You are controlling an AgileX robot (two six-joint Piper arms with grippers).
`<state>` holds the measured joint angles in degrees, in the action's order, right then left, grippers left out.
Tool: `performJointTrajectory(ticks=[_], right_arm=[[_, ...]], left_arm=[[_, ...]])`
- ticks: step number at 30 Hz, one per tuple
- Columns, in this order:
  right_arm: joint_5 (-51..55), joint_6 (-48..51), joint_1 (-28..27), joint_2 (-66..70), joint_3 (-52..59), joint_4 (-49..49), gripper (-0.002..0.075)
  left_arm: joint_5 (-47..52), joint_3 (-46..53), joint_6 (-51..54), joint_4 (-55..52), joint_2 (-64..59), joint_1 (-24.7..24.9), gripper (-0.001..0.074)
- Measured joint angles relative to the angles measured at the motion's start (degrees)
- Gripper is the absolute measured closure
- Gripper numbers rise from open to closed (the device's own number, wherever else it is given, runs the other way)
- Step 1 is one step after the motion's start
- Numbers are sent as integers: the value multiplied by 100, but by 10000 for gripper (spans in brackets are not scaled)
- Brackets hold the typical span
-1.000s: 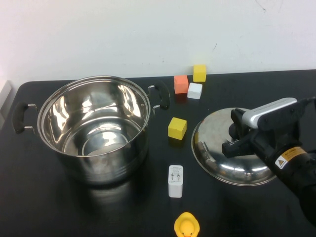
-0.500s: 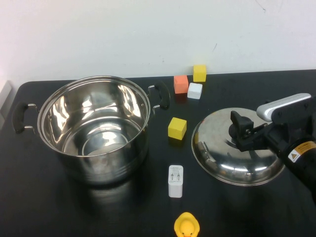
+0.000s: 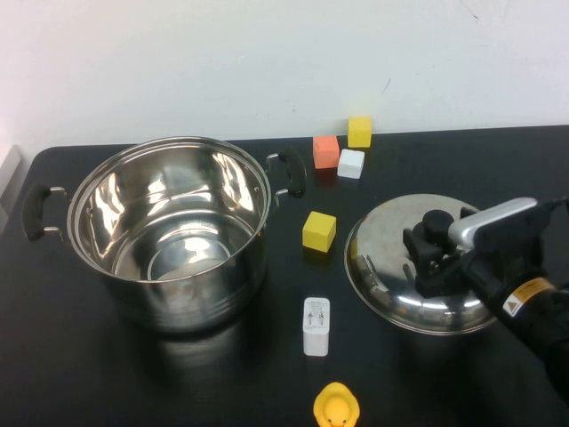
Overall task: Cover the pot
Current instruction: Pick up the pot lid
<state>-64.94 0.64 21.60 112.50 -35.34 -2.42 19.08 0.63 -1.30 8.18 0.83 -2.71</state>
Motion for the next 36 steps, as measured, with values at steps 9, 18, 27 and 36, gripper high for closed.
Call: performJointTrajectory(ticks=[9, 18, 27, 36], right_arm=[[0, -25, 0, 478, -448, -13, 34], [-12, 426, 0, 523, -634, 397, 111], [-25, 615, 0, 687, -674, 434, 349], [20, 437, 0, 572, -706, 291, 385]], left_arm=[[0, 0, 0, 0, 0, 0, 736], [0, 0, 0, 0, 0, 0, 736], [0, 0, 0, 0, 0, 0, 736], [0, 0, 0, 0, 0, 0, 737]])
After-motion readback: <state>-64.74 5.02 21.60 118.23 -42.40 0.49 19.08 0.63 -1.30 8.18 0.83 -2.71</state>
